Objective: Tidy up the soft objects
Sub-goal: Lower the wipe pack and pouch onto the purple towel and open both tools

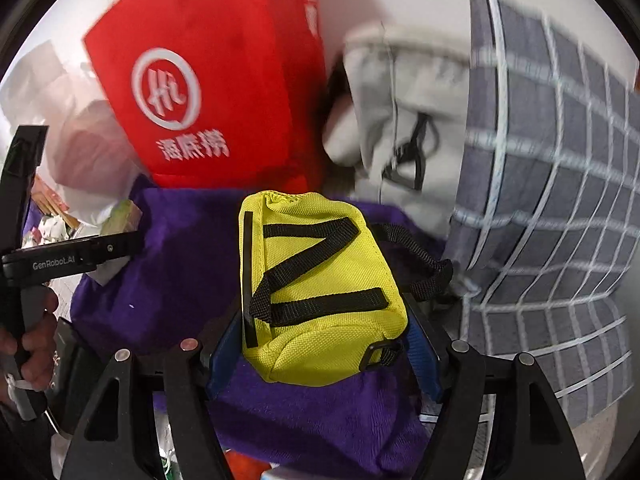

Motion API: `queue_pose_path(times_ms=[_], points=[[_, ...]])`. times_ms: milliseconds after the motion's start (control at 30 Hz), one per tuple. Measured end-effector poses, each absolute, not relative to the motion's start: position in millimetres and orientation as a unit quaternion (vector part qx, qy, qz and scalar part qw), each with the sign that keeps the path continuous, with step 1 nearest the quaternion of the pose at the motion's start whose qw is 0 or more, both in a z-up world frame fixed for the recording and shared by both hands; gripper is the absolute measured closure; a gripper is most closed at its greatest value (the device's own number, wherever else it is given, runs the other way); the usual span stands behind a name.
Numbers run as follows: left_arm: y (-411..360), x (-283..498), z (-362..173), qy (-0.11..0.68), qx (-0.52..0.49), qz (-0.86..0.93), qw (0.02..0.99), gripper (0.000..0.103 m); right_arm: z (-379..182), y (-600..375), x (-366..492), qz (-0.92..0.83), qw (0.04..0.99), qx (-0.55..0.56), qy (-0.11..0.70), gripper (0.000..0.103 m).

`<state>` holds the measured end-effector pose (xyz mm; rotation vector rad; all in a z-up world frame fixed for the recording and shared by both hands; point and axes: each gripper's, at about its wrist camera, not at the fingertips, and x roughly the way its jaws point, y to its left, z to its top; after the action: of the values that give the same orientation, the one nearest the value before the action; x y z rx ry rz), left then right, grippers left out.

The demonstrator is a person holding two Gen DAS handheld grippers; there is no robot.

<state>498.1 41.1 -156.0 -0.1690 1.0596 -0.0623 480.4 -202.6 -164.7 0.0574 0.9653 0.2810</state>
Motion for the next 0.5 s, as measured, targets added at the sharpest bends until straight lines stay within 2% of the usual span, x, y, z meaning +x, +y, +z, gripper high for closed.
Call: queue_pose_path(times_ms=[500], points=[[46.1,503.9,-169.0,0.515,-0.093,-0.04,0.851,0.024,-192.8,-182.4,487.4,0.145,0.854,0.014,0.499,0.03]])
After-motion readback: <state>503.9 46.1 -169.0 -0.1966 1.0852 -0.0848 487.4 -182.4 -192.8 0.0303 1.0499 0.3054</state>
